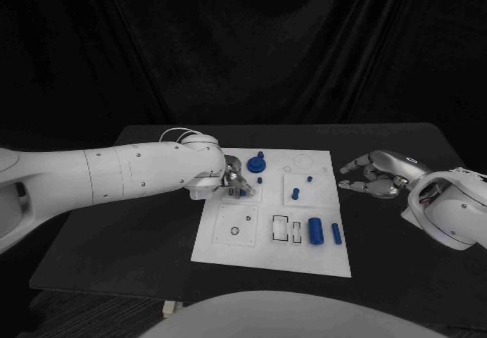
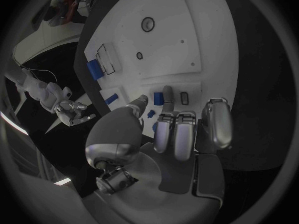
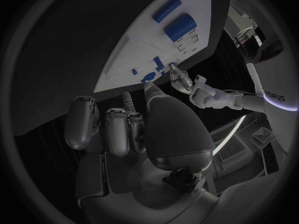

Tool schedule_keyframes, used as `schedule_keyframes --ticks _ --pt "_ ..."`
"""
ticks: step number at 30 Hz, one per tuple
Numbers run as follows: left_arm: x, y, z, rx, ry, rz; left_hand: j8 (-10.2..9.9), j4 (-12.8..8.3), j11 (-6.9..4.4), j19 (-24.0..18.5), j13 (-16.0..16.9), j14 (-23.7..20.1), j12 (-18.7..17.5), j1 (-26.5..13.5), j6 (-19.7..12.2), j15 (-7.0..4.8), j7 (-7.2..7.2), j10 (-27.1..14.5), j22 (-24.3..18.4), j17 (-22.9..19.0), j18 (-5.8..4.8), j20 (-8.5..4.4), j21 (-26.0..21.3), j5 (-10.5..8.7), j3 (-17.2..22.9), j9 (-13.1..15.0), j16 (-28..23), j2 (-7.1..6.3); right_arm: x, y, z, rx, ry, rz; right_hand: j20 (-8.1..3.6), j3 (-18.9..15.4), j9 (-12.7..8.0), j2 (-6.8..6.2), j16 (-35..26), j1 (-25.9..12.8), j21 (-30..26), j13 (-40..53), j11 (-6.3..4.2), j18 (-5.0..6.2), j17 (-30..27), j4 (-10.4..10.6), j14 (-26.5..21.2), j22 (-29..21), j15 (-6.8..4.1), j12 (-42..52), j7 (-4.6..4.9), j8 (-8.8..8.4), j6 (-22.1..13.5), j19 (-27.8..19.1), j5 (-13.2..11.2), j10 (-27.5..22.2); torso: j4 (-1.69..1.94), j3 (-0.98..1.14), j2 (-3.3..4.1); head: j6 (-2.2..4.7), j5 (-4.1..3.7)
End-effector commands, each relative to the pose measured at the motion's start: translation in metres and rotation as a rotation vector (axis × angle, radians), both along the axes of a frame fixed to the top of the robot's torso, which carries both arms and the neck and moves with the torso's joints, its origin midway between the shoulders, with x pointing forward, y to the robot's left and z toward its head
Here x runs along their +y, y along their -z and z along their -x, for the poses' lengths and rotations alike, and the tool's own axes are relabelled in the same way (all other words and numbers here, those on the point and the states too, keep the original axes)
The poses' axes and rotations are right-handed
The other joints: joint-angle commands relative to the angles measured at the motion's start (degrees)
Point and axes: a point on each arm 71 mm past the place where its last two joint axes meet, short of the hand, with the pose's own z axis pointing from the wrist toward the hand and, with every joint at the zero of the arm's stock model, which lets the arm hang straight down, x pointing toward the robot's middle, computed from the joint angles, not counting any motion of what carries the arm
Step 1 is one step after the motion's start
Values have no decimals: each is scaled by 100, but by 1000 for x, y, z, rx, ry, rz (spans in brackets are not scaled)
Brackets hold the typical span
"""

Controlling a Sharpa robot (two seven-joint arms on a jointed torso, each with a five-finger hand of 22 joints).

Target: Assemble the parts on the task board

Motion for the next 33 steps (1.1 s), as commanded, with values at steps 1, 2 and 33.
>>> schedule_keyframes --ticks 1,2,33 --pt "-3 1 3 -8 2 29 37 -1 45 -45 1447 605 -14 66 -50 49 -12 516 399 1508 14 8 -25 -14 -45 19 15 5 -1 2 1 10 8 8 -9 -25 -7 6 -20 32 -17 1401 34 73 832 -15 456 991 37 -22 7 0 46 -38 25 505 0 -1 -1 0 19" --pt "-3 1 3 -8 2 29 45 -11 46 -42 1446 605 -16 108 -62 51 -12 515 402 1508 14 10 -27 2 -49 41 15 21 -1 2 1 10 8 8 -9 -25 -7 6 -20 32 -17 1401 34 73 832 -15 456 991 37 -22 7 0 46 -38 25 505 1 -2 -1 0 22" --pt "0 2 0 -29 -2 57 -39 -549 -24 -26 1389 605 -89 865 -39 -6 -86 449 463 1508 22 -39 -126 1504 539 -41 15 183 -2 8 2 34 12 19 -8 -27 -12 17 -44 31 -74 1351 36 84 806 -10 449 975 38 -71 9 -3 52 -61 29 463 0 -2 0 0 38"
